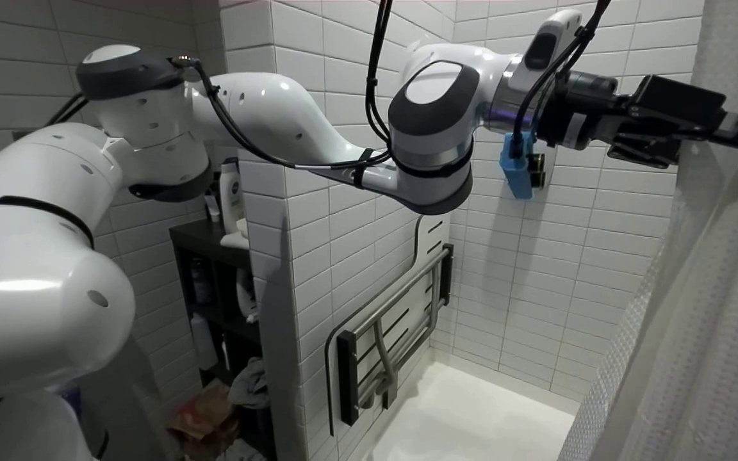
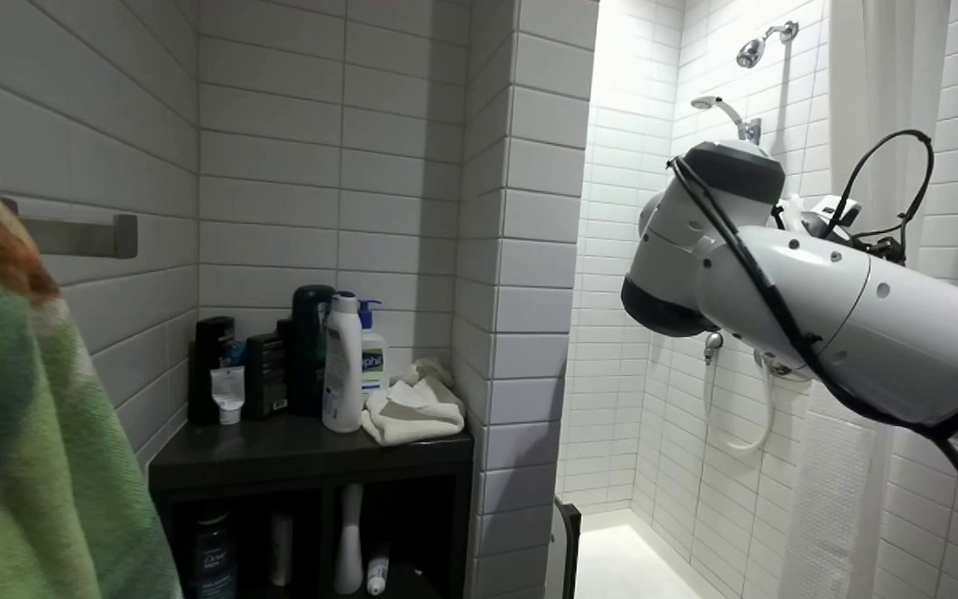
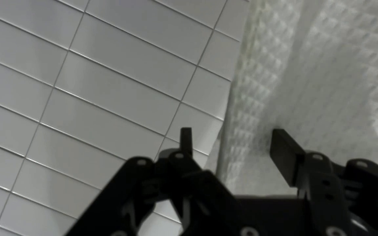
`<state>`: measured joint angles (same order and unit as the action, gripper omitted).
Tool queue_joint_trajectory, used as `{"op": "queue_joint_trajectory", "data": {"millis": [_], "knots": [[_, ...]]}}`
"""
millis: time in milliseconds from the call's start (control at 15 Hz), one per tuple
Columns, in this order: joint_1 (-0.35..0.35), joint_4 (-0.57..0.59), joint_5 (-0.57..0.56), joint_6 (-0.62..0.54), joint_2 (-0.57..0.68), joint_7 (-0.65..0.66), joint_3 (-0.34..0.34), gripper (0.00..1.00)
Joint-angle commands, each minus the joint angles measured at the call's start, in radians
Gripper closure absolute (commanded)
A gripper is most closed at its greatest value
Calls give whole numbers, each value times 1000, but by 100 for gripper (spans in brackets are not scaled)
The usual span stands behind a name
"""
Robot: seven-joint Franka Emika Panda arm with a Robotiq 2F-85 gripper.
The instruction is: Slide the white shower curtain to the right
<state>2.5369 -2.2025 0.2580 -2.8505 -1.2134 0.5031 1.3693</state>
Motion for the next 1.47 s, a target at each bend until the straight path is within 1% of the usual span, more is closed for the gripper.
{"op": "queue_joint_trajectory", "data": {"millis": [0, 67, 133, 267, 400, 600, 1000, 1200, 1400], "knots": [[-1, 2, -20, 1, 7, 15, -1, 36], [-6, -2, -18, -3, -4, 21, -3, 11], [-18, -12, -12, -20, -8, 27, -7, 9], [-62, -46, 4, -75, 22, 25, -8, 0], [-103, -70, 7, -92, 48, 17, -7, 0], [-169, -99, -7, -72, 92, -11, -9, 0], [-300, -132, -42, 59, 274, -110, -25, 0], [-375, -167, -58, 90, 365, -156, -58, 0], [-477, -214, -84, 125, 449, -195, -124, 0]]}}
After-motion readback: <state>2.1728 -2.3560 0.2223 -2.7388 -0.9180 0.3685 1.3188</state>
